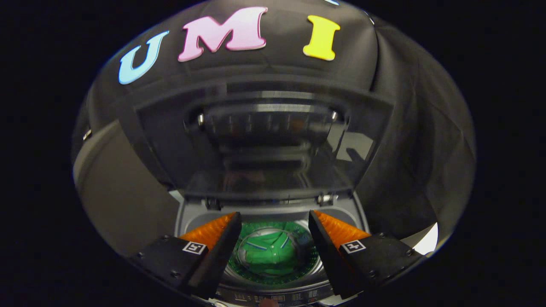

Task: Put the clothes into the washing machine and then close the washing machine lid.

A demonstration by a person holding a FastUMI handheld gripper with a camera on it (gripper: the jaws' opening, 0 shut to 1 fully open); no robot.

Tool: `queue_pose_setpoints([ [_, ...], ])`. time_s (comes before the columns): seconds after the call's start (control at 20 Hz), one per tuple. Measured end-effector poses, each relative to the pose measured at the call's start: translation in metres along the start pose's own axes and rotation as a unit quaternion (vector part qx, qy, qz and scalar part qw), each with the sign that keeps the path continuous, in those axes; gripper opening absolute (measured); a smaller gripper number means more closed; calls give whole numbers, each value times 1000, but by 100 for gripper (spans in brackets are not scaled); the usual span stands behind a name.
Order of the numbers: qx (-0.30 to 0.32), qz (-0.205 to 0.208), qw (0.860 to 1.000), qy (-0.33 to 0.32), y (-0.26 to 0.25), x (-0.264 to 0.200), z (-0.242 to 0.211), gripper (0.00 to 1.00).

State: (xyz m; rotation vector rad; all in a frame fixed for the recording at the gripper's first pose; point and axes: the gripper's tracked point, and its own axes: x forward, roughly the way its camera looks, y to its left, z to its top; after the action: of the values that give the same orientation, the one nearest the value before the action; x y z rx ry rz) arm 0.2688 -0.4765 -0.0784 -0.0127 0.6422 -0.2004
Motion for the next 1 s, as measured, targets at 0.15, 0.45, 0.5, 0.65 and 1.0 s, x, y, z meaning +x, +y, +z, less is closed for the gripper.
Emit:
queue_pose_setpoints([
  [0.15, 8, 4, 999, -42, -2, -23, 55, 99],
  [0.45, 14, 16, 995, -100, 1, -40, 147, 99],
  [0.5, 16, 17, 995, -101, 1, -35, 153, 98],
  [0.65, 26, 21, 995, -95, -1, -17, 165, 98],
  [1.0, 38, 33, 997, -57, 3, 16, 154, 100],
])
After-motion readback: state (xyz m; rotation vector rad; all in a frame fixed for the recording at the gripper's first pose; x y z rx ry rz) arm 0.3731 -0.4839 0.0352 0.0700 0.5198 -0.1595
